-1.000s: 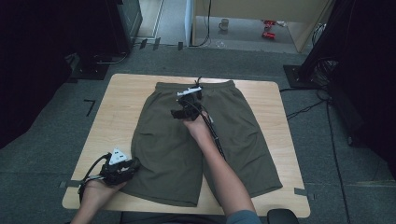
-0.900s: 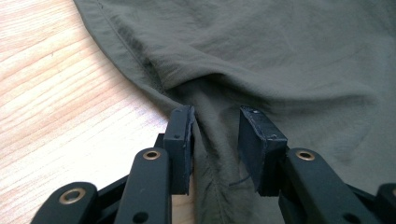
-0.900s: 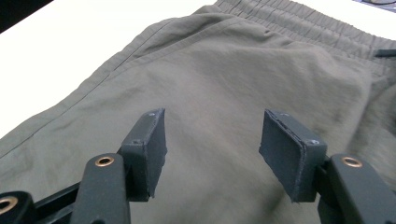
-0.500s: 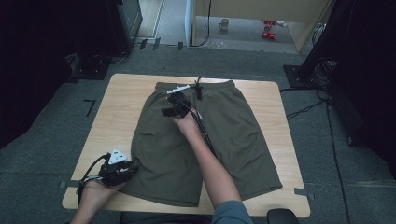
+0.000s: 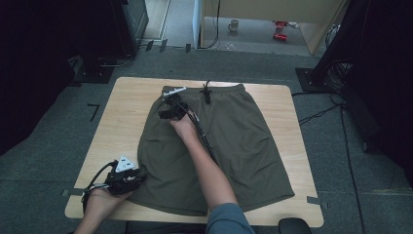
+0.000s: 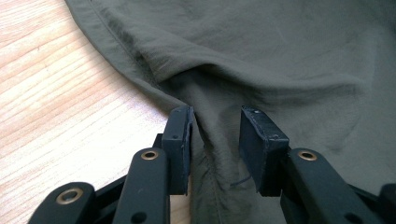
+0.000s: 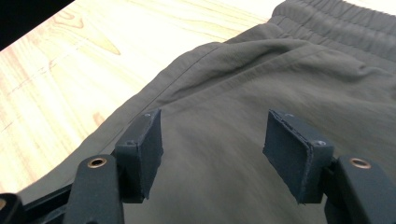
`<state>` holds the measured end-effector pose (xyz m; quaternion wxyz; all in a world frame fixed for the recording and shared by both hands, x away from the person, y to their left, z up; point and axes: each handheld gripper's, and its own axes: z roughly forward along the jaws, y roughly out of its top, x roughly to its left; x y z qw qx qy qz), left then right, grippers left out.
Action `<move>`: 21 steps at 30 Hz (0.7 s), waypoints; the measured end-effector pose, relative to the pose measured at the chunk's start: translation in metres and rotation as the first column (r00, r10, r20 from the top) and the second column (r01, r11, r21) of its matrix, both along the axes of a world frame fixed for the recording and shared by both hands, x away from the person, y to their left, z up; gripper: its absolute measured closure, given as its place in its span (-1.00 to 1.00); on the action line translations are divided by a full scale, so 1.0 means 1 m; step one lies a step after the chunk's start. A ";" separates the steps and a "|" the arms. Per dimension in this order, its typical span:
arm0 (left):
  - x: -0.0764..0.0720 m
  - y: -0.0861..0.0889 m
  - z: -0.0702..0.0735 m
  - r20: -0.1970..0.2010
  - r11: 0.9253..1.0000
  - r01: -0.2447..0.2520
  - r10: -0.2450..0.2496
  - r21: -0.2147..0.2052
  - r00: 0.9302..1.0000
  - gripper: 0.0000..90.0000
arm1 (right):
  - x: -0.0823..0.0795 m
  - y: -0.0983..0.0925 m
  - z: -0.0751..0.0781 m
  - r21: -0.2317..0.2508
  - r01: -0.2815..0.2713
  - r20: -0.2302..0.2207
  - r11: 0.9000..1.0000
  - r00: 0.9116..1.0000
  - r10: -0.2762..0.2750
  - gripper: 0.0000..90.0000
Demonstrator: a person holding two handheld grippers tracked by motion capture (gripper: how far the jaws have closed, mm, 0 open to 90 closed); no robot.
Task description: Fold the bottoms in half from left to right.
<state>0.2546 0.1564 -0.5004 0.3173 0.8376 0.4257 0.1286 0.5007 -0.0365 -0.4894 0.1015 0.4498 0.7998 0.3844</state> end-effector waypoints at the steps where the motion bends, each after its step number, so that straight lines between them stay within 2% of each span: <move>1: 0.000 0.000 0.000 0.001 1.000 0.001 -0.001 0.000 1.000 0.44 | 0.001 0.001 -0.002 0.005 0.000 -0.001 1.000 1.000 0.000 -0.19; 6: 0.001 -0.001 0.000 0.005 1.000 0.005 -0.005 0.002 1.000 0.44 | 0.007 0.009 -0.009 0.021 0.017 -0.002 1.000 1.000 -0.017 -0.23; 11: 0.001 -0.002 0.000 0.004 1.000 0.007 -0.007 0.003 1.000 0.44 | 0.013 0.018 -0.011 0.013 0.018 -0.016 1.000 1.000 -0.018 -0.30; 16: -0.001 -0.004 0.000 0.008 1.000 0.009 -0.009 0.019 1.000 0.43 | 0.018 0.035 -0.011 -0.005 0.023 0.012 1.000 1.000 -0.023 -0.38; 21: 0.000 -0.003 0.000 0.004 1.000 0.009 -0.009 0.006 1.000 0.43 | 0.023 0.054 -0.015 -0.043 0.021 0.016 0.999 1.000 -0.021 -0.46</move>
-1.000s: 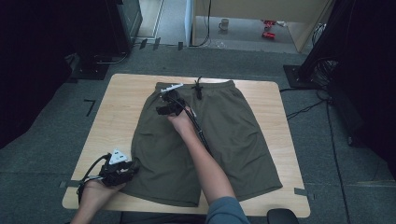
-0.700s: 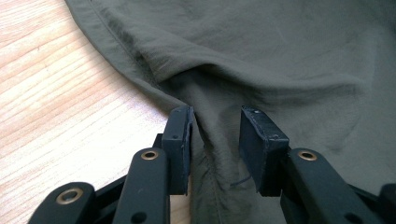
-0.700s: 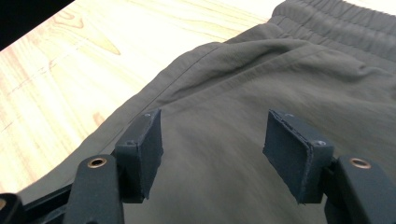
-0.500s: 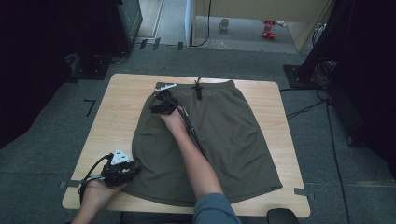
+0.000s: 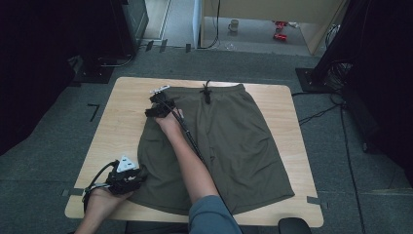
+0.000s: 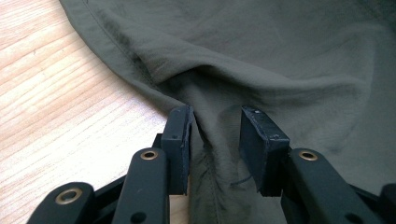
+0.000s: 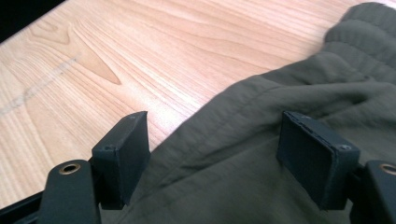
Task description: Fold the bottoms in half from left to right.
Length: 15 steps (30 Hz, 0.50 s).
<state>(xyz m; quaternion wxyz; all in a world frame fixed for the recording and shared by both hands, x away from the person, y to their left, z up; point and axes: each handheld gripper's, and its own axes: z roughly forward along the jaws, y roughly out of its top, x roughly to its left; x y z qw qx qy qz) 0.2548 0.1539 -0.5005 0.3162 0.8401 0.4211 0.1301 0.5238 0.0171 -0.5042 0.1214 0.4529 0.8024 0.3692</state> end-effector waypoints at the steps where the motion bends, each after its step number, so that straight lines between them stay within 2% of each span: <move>1: 0.000 0.000 0.000 0.000 1.000 0.001 -0.001 0.002 1.000 0.42 | 0.000 0.003 -0.002 -0.014 -0.001 0.007 1.000 1.000 0.001 -0.47; 7: 0.000 -0.001 0.000 0.000 1.000 -0.001 0.001 0.005 1.000 0.41 | -0.002 0.009 -0.008 -0.060 0.005 0.033 0.998 0.999 -0.003 -0.48; 10: -0.002 -0.002 0.000 0.000 1.000 0.006 -0.006 0.010 1.000 0.45 | -0.005 0.012 -0.009 -0.112 0.000 0.064 0.994 0.998 0.008 -0.41; 13: -0.003 -0.002 0.001 -0.006 1.000 0.003 -0.003 0.009 1.000 0.52 | -0.007 0.008 -0.011 -0.089 0.018 0.090 0.996 0.996 -0.010 -0.28; 14: -0.003 -0.002 0.001 -0.009 1.000 0.001 -0.001 0.007 1.000 0.55 | -0.009 0.006 -0.012 -0.074 0.033 0.107 0.997 0.994 -0.025 -0.17; 15: -0.003 -0.001 0.001 -0.014 1.000 -0.005 0.005 0.004 1.000 0.55 | -0.009 0.006 -0.012 -0.074 0.033 0.107 0.997 0.994 -0.025 -0.17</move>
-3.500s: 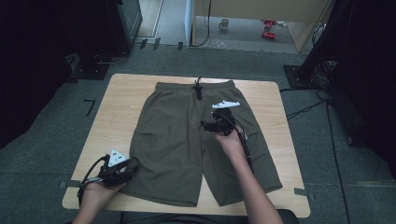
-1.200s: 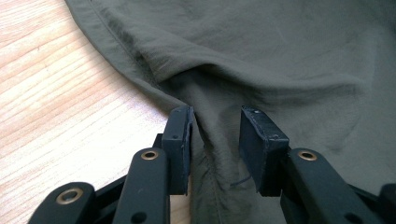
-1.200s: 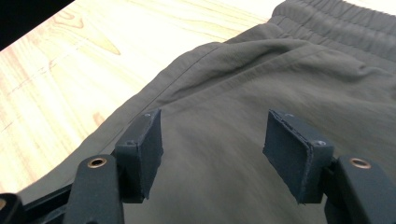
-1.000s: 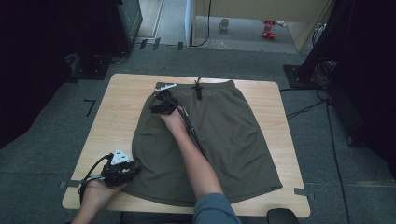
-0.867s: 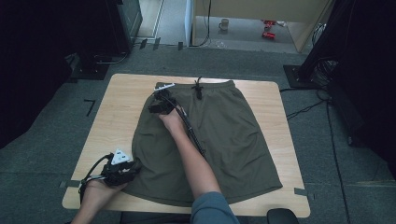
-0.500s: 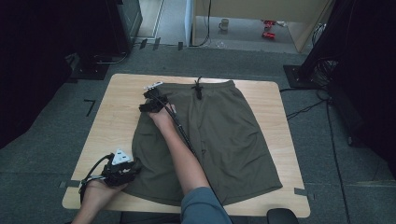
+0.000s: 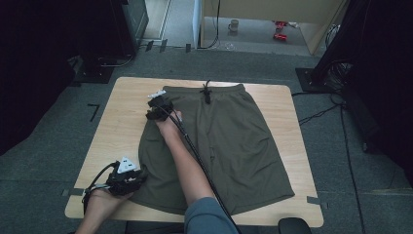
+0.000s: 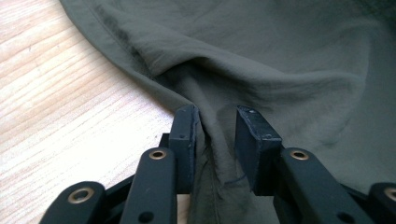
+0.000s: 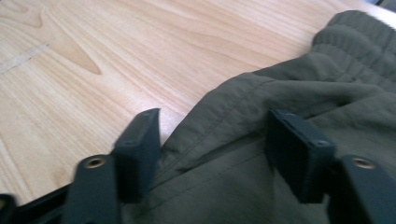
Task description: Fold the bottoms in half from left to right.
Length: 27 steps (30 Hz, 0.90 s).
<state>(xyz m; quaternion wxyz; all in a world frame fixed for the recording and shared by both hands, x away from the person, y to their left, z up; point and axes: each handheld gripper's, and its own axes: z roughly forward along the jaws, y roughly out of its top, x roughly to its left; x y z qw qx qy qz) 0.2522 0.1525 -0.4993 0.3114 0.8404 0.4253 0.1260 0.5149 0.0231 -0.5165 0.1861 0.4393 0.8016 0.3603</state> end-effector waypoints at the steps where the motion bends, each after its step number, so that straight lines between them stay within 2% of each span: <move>1: 0.000 0.000 0.000 -0.002 1.000 -0.004 0.004 -0.003 1.000 0.58 | -0.001 -0.003 -0.001 0.006 0.008 0.015 1.000 1.000 -0.008 0.00; 2: 0.000 0.001 0.000 -0.002 1.000 -0.004 0.004 -0.003 1.000 0.58 | -0.001 -0.003 -0.001 0.006 0.008 0.015 1.000 1.000 -0.008 0.00; 7: 0.002 0.001 0.001 -0.009 1.000 -0.010 0.010 0.002 1.000 0.67 | -0.004 -0.012 -0.002 0.014 0.026 0.042 1.000 0.999 -0.026 0.42; 10: 0.002 0.000 0.001 -0.011 1.000 -0.019 0.019 0.008 1.000 0.77 | -0.004 -0.014 -0.002 0.000 0.029 0.054 1.000 0.998 -0.029 0.66; 11: 0.003 0.000 0.002 -0.018 1.000 -0.024 0.024 0.012 1.000 0.83 | -0.004 -0.014 -0.002 -0.006 0.032 0.058 0.999 0.998 -0.031 0.73; 12: 0.004 -0.001 0.003 -0.023 0.999 -0.030 0.030 0.016 0.999 0.97 | -0.004 -0.013 -0.001 -0.028 0.034 0.067 0.999 0.997 -0.032 0.83; 15: 0.006 -0.002 0.007 -0.025 0.999 -0.035 0.035 0.001 0.999 1.00 | -0.003 -0.013 0.001 -0.042 0.032 0.049 0.999 0.998 -0.030 0.86; 17: 0.006 -0.003 0.012 -0.014 0.999 -0.032 0.032 -0.027 0.999 1.00 | 0.000 -0.014 0.006 -0.045 0.038 0.009 0.998 0.999 -0.037 0.88; 18: 0.007 -0.004 0.014 -0.013 0.999 -0.029 0.028 -0.032 1.000 1.00 | 0.001 -0.016 0.010 -0.029 0.041 0.002 0.999 0.999 -0.040 0.88; 21: 0.003 -0.009 0.023 0.027 0.998 -0.006 0.007 -0.066 1.000 1.00 | 0.002 -0.026 0.024 0.027 0.045 -0.009 0.999 0.999 -0.045 0.89; 25: -0.003 -0.019 0.039 0.077 0.994 0.029 -0.021 -0.107 0.997 1.00 | 0.001 -0.044 0.045 0.057 0.031 -0.003 0.998 1.000 -0.031 0.89; 27: -0.006 -0.026 0.048 0.111 0.993 0.049 -0.037 -0.107 0.993 1.00 | 0.000 -0.054 0.053 0.079 0.030 -0.003 0.996 1.000 -0.030 0.89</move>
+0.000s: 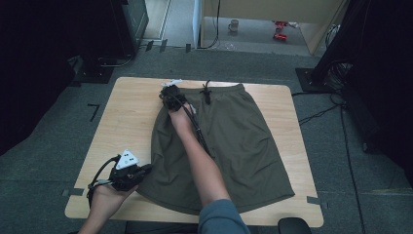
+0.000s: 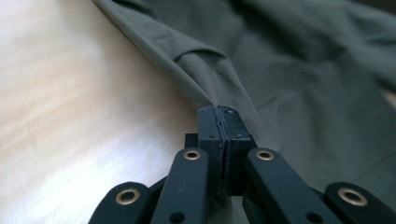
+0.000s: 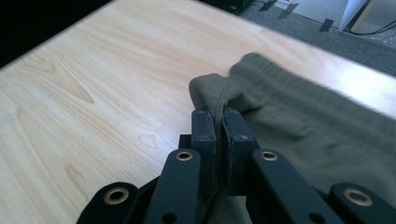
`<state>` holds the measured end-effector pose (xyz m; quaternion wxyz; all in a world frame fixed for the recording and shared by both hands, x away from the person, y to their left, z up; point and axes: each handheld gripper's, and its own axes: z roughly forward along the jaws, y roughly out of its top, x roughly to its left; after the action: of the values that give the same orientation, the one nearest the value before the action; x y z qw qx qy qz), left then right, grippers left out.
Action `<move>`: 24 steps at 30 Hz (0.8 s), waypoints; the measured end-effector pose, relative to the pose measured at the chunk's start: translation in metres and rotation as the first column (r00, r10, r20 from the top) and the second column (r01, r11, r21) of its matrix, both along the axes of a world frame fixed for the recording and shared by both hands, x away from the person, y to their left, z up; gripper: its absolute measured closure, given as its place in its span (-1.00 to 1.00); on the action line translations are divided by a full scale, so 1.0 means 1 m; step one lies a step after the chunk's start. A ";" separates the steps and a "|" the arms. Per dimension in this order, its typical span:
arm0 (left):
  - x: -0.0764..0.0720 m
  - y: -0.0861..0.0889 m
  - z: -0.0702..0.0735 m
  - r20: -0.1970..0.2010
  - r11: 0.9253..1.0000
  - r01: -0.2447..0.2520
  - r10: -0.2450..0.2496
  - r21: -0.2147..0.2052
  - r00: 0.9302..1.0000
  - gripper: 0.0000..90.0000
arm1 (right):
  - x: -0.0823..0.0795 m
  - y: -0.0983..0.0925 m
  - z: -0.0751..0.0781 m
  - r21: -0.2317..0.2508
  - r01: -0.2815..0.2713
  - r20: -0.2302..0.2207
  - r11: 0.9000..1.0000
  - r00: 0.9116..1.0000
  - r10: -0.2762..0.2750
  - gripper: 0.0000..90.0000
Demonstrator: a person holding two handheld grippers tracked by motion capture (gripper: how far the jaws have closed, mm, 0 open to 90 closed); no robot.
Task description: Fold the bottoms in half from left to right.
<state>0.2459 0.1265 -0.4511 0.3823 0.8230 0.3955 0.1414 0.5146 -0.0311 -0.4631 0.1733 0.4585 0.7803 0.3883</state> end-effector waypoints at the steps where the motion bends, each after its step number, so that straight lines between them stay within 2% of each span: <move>1: -0.001 -0.005 0.005 0.015 1.000 0.007 -0.007 -0.003 1.000 1.00 | -0.001 -0.007 0.004 0.009 0.000 0.005 1.000 1.000 0.000 0.89; 4: -0.003 -0.022 0.016 0.054 0.999 0.050 -0.050 0.005 0.997 1.00 | -0.003 -0.029 0.015 0.034 0.008 0.005 0.999 1.000 -0.008 0.89; 8: 0.002 -0.048 0.020 0.061 0.994 0.105 -0.106 0.021 0.993 1.00 | -0.005 -0.057 0.025 0.041 0.023 0.001 0.999 1.000 -0.023 0.89; 13: 0.007 -0.084 0.019 0.062 0.985 0.170 -0.171 0.027 0.983 0.99 | -0.011 -0.099 0.032 0.039 0.061 0.010 0.997 0.998 -0.062 0.89; 17: 0.009 -0.111 0.019 0.075 0.975 0.221 -0.223 0.038 0.972 0.99 | -0.017 -0.135 0.035 0.060 0.106 0.002 0.993 0.994 -0.106 0.89; 22: 0.009 -0.143 0.023 0.116 0.960 0.272 -0.278 0.061 0.954 0.99 | -0.023 -0.172 0.036 0.043 0.149 -0.010 0.988 0.989 -0.149 0.89; 24: 0.013 -0.154 0.021 0.112 0.954 0.289 -0.297 0.082 0.948 0.98 | -0.026 -0.184 0.034 0.031 0.165 -0.016 0.986 0.986 -0.164 0.89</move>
<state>0.2584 -0.0278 -0.4298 0.3961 0.8742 0.2397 0.1464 0.4890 -0.2151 -0.4292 0.1921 0.5266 0.7347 0.3820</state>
